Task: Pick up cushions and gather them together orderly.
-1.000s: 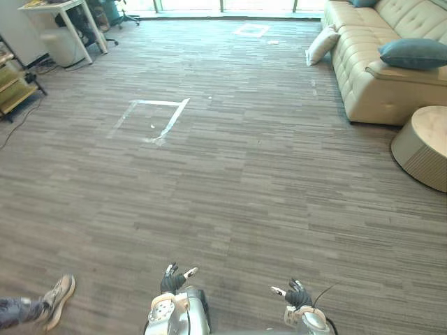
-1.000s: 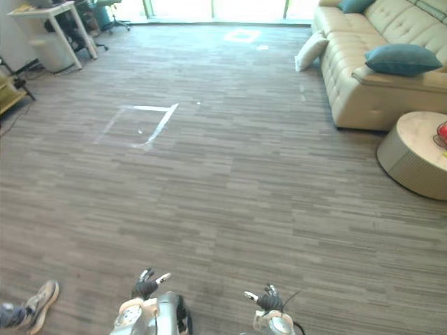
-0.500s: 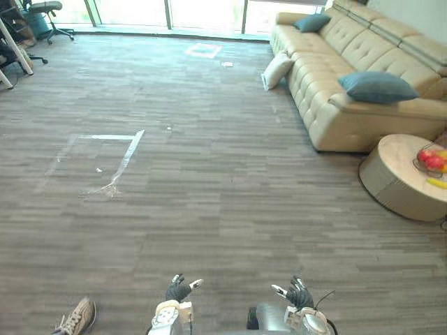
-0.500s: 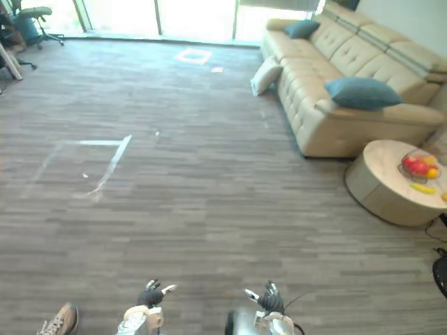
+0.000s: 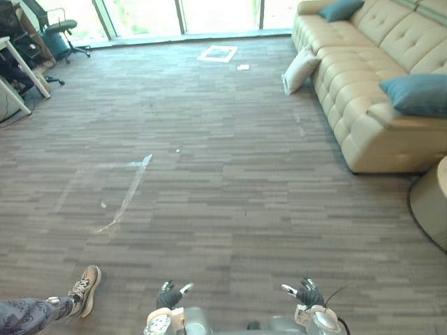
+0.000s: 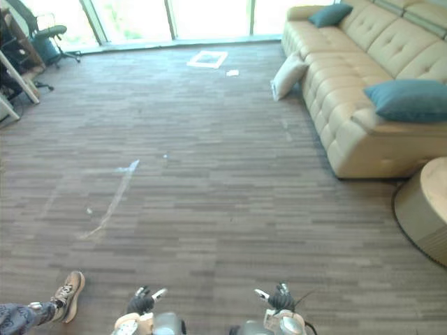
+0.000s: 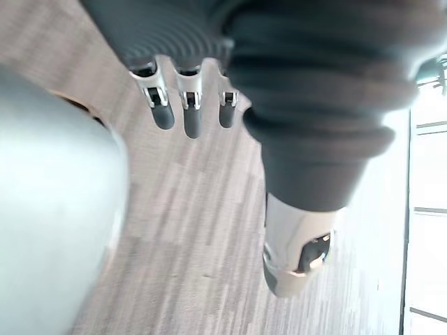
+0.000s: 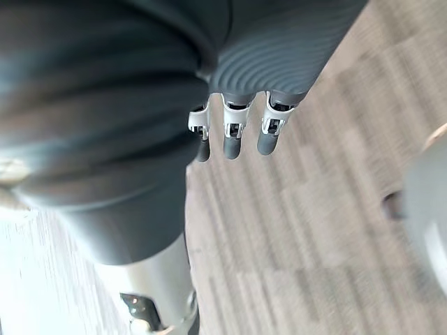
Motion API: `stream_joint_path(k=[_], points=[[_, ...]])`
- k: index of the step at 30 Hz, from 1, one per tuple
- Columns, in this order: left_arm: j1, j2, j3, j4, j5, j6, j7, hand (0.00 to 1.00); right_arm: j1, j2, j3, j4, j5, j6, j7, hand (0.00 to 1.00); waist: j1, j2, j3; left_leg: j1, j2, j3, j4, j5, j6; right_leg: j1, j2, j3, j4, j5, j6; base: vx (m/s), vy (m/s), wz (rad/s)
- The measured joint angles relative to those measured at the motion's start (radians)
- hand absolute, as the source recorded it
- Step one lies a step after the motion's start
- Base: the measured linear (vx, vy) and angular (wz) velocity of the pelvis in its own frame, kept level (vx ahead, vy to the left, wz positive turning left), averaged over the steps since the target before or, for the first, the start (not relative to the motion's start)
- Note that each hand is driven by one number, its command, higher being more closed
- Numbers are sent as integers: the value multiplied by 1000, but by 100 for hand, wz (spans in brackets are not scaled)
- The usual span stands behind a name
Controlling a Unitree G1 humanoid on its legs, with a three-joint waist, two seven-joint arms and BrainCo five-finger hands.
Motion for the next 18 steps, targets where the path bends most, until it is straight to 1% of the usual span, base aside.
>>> stream_joint_path(k=[1,2,3,4,5,6,7,8,9,10,12,13,14,15,16,17,18], points=[[0,1,0,0,-1,-4,1,0,-4,6,-1,4,0,2,-1,0,4,-3,0,-18,-37,3,-168,10,3,40,-13,13,-30,-10,17,734,87,-47],[-1,2,0,-2,-5,-6,2,0,-13,4,-8,14,-1,1,-1,0,13,-9,3,-25,-76,0,-334,43,-7,69,-29,31,-52,-21,35,728,144,-67],[-2,0,-5,0,-12,-7,3,0,-9,-6,-7,29,-2,0,-2,0,22,-1,-6,-44,-110,-16,-485,92,-11,99,-31,62,-69,-32,52,681,199,-85],[-1,2,-10,4,-23,-10,3,0,-9,-8,-1,37,-2,0,-2,0,33,-2,-8,-56,-120,-40,-485,184,25,123,-34,92,-73,-45,71,863,284,-86],[-8,29,-17,9,-19,-10,1,0,-13,3,1,54,-2,0,-3,0,42,-40,-22,-50,-166,-47,-483,234,79,136,-77,126,-55,-45,73,762,277,-44],[-11,42,-25,11,-18,-9,0,0,-10,14,-4,57,-2,0,-3,0,34,-63,-38,-45,-183,-40,-486,222,105,118,-104,129,-27,-41,83,804,287,-4],[-27,59,-29,21,-17,-9,-3,0,15,30,-34,60,-3,-2,-1,0,24,-99,-39,-23,-212,-29,-458,174,127,68,-140,160,123,-32,127,773,285,17],[-31,68,-27,28,-17,-9,-2,0,24,40,-47,61,-3,-1,-3,0,26,-115,-34,15,-234,-28,-444,135,124,23,-149,183,287,-6,170,892,321,11],[-34,75,-28,32,-16,-6,0,0,48,39,-50,51,-4,-5,-1,0,18,-127,-30,77,-253,-29,-434,76,134,-75,-157,216,554,90,247,828,289,-2],[-41,75,-30,45,-16,-1,1,0,48,27,-48,47,-5,-9,2,0,12,-121,-24,137,-261,-36,-430,24,135,-158,-157,218,763,131,270,652,209,0],[-48,67,-51,61,-14,8,1,0,64,19,-48,12,-5,-10,5,0,-6,-99,-12,258,-261,-50,-448,-35,134,-264,-164,176,946,97,230,602,148,-1],[-50,59,-69,66,-15,13,0,0,83,14,-48,-15,-5,-12,5,0,-12,-77,-15,336,-261,-59,-488,-63,136,-346,-167,138,979,67,213,693,120,3],[-52,50,-82,66,-15,14,-2,0,97,14,-54,-44,-4,-16,6,0,-17,-74,-19,393,-259,-68,-526,-85,134,-425,-163,106,966,39,190,564,67,12],[-57,43,-87,67,-15,14,-3,0,106,15,-60,-62,-4,-19,6,0,-25,-74,-20,428,-256,-82,-542,-110,135,-479,-159,79,938,20,182,543,15,27],[-62,31,-102,75,-15,15,-4,0,108,21,-69,-82,-3,-28,6,0,-33,-73,-20,476,-240,-98,-553,-146,127,-551,-139,45,853,2,171,579,-31,37],[-68,23,-112,84,-15,16,-3,0,105,21,-74,-81,-2,-32,6,0,-37,-73,-18,516,-226,-112,-572,-164,126,-588,-124,17,740,2,155,752,-61,48],[-73,15,-127,97,-15,16,-4,0,97,18,-76,-77,-2,-32,7,0,-42,-72,-19,568,-213,-130,-609,-174,120,-622,-110,-17,562,32,142,678,-73,47]])
